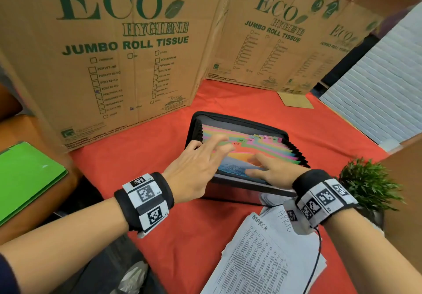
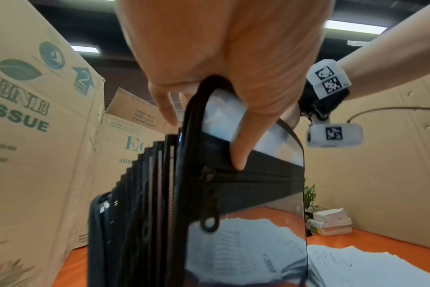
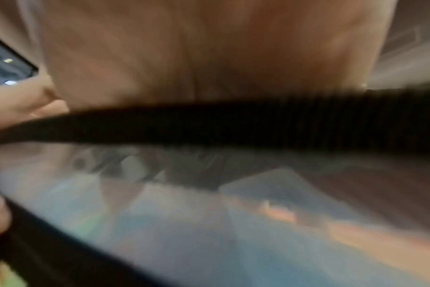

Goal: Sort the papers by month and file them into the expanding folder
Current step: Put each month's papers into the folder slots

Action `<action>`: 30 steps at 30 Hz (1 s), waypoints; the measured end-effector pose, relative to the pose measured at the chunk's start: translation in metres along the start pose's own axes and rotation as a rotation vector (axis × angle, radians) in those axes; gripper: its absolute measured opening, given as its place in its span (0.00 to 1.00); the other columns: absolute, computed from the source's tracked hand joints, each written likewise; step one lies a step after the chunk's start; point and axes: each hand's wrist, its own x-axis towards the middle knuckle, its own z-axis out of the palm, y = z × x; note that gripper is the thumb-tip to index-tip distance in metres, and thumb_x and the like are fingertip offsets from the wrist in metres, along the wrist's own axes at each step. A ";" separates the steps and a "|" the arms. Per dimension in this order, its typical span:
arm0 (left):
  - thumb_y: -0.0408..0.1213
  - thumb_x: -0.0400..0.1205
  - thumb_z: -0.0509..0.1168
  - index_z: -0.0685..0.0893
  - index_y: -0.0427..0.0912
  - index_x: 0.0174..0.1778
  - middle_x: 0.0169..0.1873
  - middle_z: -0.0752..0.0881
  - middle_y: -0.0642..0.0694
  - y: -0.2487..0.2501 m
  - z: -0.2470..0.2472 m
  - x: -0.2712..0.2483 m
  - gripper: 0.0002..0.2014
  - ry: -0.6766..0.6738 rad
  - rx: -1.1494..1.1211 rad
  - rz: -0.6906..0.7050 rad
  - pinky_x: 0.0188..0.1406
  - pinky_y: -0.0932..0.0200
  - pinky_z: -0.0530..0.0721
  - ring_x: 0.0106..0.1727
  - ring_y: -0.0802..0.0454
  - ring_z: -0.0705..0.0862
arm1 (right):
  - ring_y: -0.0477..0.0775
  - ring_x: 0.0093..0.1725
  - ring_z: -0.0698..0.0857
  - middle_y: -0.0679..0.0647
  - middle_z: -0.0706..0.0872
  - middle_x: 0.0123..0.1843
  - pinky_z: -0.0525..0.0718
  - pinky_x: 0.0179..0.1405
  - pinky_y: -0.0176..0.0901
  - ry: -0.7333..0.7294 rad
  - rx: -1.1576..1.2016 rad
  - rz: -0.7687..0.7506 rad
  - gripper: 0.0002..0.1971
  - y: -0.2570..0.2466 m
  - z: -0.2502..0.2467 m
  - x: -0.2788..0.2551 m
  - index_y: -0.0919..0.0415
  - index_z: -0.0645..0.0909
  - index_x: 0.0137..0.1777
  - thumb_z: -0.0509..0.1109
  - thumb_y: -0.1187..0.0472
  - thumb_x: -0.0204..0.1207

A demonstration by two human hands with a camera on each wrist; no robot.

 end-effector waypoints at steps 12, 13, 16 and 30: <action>0.37 0.61 0.79 0.80 0.44 0.41 0.39 0.79 0.46 0.014 0.010 0.008 0.17 -0.016 0.271 -0.067 0.37 0.51 0.69 0.42 0.44 0.77 | 0.45 0.39 0.87 0.44 0.88 0.39 0.83 0.44 0.43 0.468 0.200 -0.144 0.08 0.024 0.021 -0.026 0.45 0.83 0.58 0.64 0.53 0.84; 0.38 0.62 0.79 0.81 0.43 0.41 0.39 0.80 0.46 0.015 0.010 0.008 0.16 -0.021 0.286 -0.081 0.37 0.51 0.68 0.43 0.44 0.77 | 0.45 0.40 0.87 0.44 0.88 0.41 0.83 0.44 0.42 0.472 0.193 -0.143 0.10 0.025 0.021 -0.028 0.45 0.84 0.59 0.63 0.51 0.84; 0.39 0.62 0.78 0.80 0.43 0.46 0.42 0.78 0.45 0.020 0.011 0.011 0.19 0.007 0.277 -0.145 0.39 0.52 0.66 0.44 0.44 0.76 | 0.40 0.43 0.82 0.44 0.83 0.43 0.76 0.42 0.34 0.513 0.176 -0.176 0.10 0.026 0.022 -0.030 0.45 0.85 0.58 0.64 0.50 0.83; 0.35 0.62 0.77 0.83 0.47 0.45 0.40 0.81 0.50 0.012 0.010 0.015 0.17 0.022 0.238 -0.014 0.41 0.49 0.72 0.46 0.45 0.78 | 0.41 0.31 0.77 0.46 0.83 0.30 0.74 0.38 0.39 0.437 0.216 -0.176 0.24 0.028 0.025 -0.030 0.53 0.86 0.34 0.58 0.43 0.84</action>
